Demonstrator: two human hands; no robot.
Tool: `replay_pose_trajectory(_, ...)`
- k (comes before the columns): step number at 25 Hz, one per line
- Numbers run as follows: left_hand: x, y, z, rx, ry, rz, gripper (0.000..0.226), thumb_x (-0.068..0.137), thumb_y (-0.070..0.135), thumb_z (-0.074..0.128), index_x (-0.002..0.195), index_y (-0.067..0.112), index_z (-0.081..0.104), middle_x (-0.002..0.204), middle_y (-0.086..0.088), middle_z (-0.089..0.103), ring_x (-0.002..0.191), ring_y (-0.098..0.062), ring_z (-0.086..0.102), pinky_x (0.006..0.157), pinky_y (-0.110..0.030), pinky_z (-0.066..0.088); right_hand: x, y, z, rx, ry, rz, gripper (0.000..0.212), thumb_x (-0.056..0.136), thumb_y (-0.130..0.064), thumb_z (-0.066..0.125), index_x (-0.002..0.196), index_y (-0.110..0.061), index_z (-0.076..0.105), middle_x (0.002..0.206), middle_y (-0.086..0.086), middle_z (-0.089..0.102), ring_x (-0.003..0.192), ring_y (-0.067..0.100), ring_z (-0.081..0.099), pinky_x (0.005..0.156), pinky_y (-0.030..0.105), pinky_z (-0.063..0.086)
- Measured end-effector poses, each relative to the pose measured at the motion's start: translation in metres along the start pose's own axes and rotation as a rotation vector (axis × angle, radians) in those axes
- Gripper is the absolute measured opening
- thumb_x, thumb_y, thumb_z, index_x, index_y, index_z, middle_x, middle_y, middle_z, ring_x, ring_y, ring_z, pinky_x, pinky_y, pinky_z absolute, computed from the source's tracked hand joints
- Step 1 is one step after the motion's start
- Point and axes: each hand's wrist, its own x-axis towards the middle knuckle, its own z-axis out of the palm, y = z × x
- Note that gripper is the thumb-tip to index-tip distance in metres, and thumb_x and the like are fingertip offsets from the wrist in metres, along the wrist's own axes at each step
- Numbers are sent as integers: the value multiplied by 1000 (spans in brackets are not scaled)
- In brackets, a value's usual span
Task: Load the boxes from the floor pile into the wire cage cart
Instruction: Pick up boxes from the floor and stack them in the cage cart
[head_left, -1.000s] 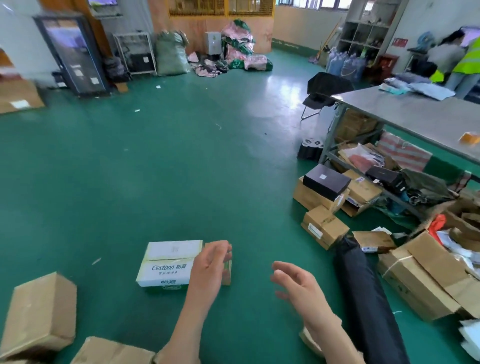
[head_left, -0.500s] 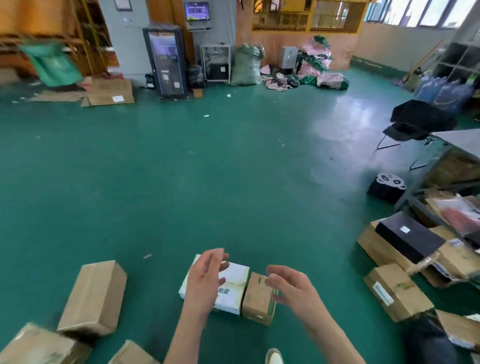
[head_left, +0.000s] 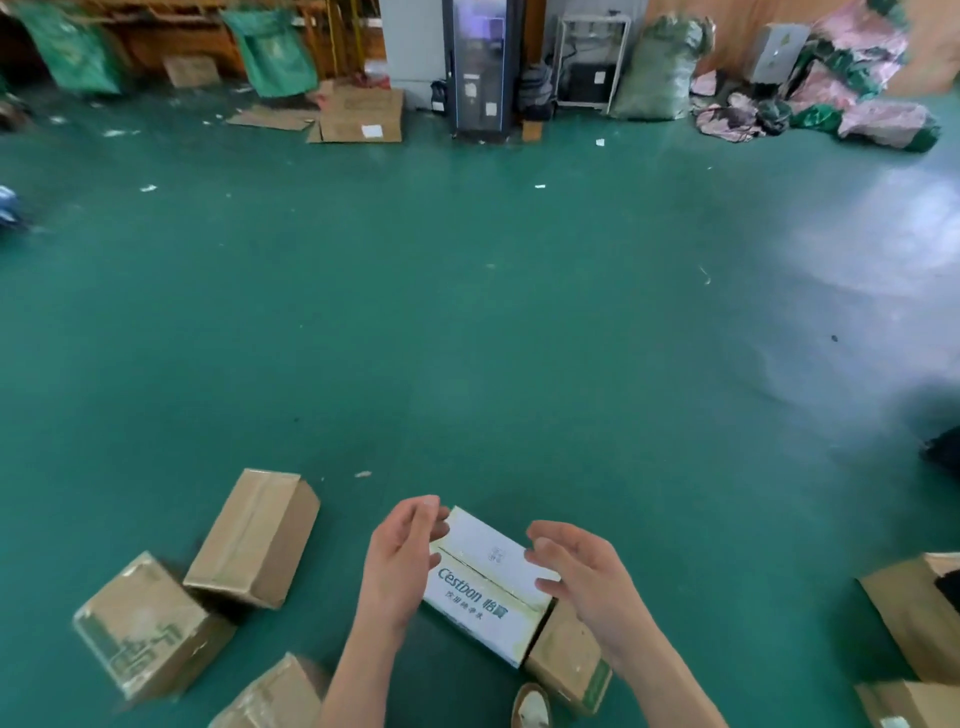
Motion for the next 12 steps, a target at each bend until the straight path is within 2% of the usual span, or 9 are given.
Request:
replay_pose_trajectory(5,59,-6,44,19,19,-54,22,104,30,51,101,22,71,100,9,76,93,-6,72,86,-38,59,77,16,-17,-10,-46,102,19,100,-17,58,116,-21,68,124,-9,67,111,7,66,87,27,59)
replay_pose_trajectory(9,102,-57,59,60,45,-172,22,105,28,50,106,20,71,102,6,77,93,-7,73,85,-37,60,131,58,-17,19,-38,247,18,98,-15,60,106,-26,72,117,-9,71,107,7,68,90,32,59)
replay_pose_trajectory(12,151,-106,70,130,5,-292,22,104,29,50,107,18,69,104,3,75,93,-10,73,85,-39,61,176,99,-13,94,34,369,15,101,-17,58,104,-21,72,115,-7,72,102,9,71,89,35,60)
